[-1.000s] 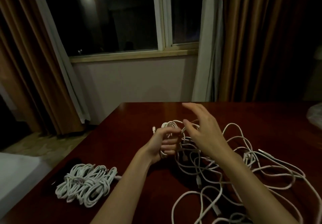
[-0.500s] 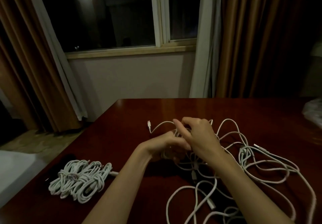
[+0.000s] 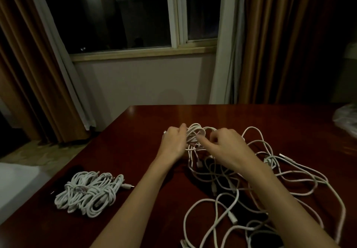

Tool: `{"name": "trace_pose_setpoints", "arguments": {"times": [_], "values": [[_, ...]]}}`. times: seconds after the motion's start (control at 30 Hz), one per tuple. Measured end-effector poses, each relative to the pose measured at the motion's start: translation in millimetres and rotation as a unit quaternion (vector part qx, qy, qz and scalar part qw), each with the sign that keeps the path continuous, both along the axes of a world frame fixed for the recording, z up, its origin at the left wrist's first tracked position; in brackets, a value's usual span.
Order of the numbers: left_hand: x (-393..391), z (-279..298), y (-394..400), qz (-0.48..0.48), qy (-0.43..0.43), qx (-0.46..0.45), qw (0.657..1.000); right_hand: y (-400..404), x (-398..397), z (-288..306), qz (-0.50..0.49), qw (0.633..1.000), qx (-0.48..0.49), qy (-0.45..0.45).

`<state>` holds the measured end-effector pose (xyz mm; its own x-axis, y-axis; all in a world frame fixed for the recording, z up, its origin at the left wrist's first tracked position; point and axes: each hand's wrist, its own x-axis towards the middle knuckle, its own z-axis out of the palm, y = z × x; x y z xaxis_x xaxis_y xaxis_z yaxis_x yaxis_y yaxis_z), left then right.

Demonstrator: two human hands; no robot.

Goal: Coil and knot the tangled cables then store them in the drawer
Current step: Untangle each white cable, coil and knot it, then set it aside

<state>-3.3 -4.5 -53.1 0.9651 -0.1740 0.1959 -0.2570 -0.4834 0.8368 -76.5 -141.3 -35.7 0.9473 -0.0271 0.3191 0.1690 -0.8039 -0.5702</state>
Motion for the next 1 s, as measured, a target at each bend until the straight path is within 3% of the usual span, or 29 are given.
{"name": "trace_pose_setpoints", "arguments": {"times": [0.1, 0.17, 0.3, 0.47, 0.63, 0.83, 1.0], "values": [[-5.5, 1.9, 1.6, -0.025, -0.045, 0.090, 0.995, -0.8, -4.8, 12.3, 0.065, 0.995, 0.069, 0.022], [-9.5, 1.8, 0.6, -0.074, -0.054, 0.111, 0.990, -2.0, -5.2, 16.5, 0.084, 0.989, 0.121, -0.010], [-15.9, 0.9, -3.7, -0.161, -0.031, 0.019, 0.986, -11.6, 0.0, 10.6, 0.060, 0.977, 0.189, -0.079], [-20.2, 9.9, -3.3, -0.134, -0.111, -0.066, 0.982, -8.6, 8.1, -6.0, 0.068, 0.959, 0.275, -0.017], [-6.3, 10.1, 3.1, 0.024, -0.140, -0.085, 0.986, 22.0, 4.9, -12.2, 0.055, 0.995, 0.088, -0.007], [-8.0, 4.7, 2.4, 0.048, -0.191, 0.000, 0.980, 35.8, -6.7, -9.0, 0.074, 0.991, -0.108, -0.018], [-7.0, 0.8, 5.6, 0.024, -0.200, 0.115, 0.973, 26.3, -11.7, 5.3, 0.085, 0.987, -0.126, -0.054]]}}
